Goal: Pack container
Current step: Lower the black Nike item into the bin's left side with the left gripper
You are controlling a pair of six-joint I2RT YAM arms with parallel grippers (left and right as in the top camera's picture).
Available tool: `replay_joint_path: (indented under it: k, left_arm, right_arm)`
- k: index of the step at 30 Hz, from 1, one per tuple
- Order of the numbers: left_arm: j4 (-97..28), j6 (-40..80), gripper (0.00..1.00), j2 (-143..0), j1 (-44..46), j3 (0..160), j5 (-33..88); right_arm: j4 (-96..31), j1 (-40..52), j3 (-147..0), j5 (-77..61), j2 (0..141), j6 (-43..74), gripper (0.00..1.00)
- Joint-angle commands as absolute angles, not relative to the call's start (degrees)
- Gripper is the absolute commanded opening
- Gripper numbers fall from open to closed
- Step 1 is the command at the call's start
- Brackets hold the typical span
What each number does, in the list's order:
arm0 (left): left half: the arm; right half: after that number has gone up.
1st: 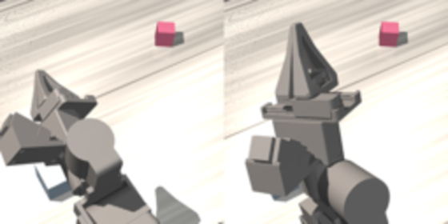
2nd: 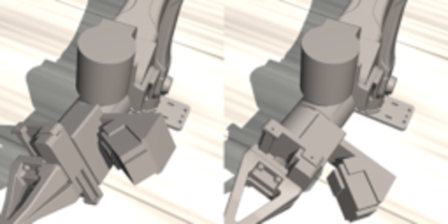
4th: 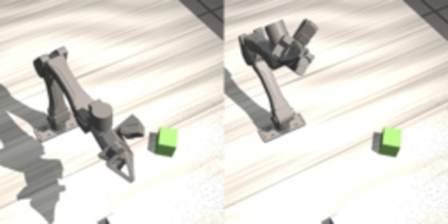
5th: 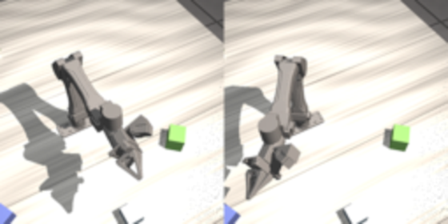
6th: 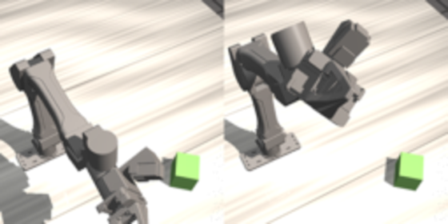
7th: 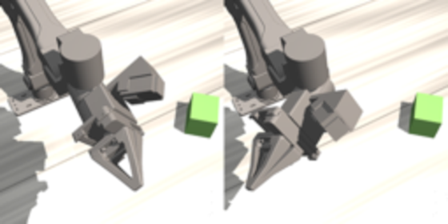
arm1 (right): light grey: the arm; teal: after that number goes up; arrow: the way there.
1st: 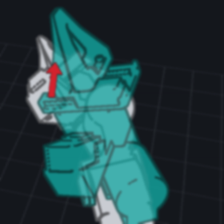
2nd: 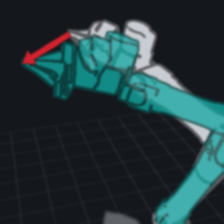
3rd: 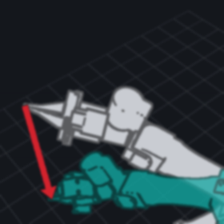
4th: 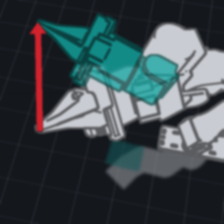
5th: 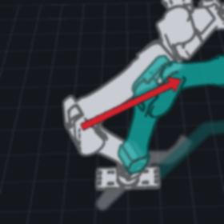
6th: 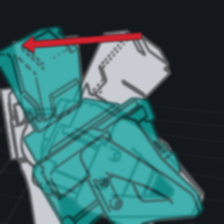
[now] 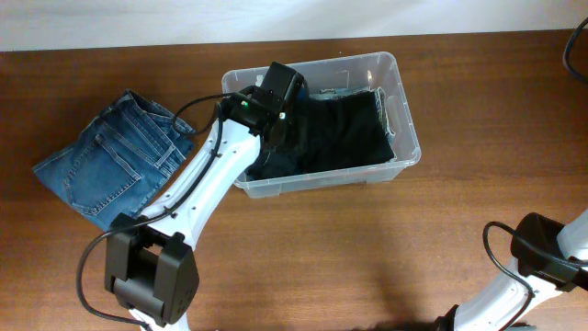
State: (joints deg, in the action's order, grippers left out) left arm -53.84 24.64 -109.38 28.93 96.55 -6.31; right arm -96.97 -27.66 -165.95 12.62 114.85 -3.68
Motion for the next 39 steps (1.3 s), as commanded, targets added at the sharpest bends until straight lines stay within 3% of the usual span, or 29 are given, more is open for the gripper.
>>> replay_joint_path:
  k: [1, 4, 7, 13, 39]
  left_arm:
    - [-53.95, 23.7, 0.77, -107.02, 28.99, 97.84, -7.11]
    - [-53.89, 23.7, 0.72, -107.02, 28.99, 97.84, -7.11]
    - [-53.84, 23.7, 0.44, -107.02, 28.97, 97.84, -7.14]
    - [-53.89, 23.7, 0.09, -107.02, 28.99, 97.54, -7.14]
    - [-50.89, 23.73, 0.08, -119.02, 29.1, 92.27, -6.7]
  right_arm:
    - [-97.3, -27.77, -165.86, 13.1, 114.89, -3.55, 0.98]
    - [-97.3, -27.77, -165.86, 13.1, 114.89, -3.55, 0.98]
    - [-97.3, -27.77, -165.86, 13.1, 114.89, -3.55, 0.98]
    - [-97.3, -27.77, -165.86, 13.1, 114.89, -3.55, 0.98]
    - [-97.3, -27.77, -165.86, 13.1, 114.89, -3.55, 0.98]
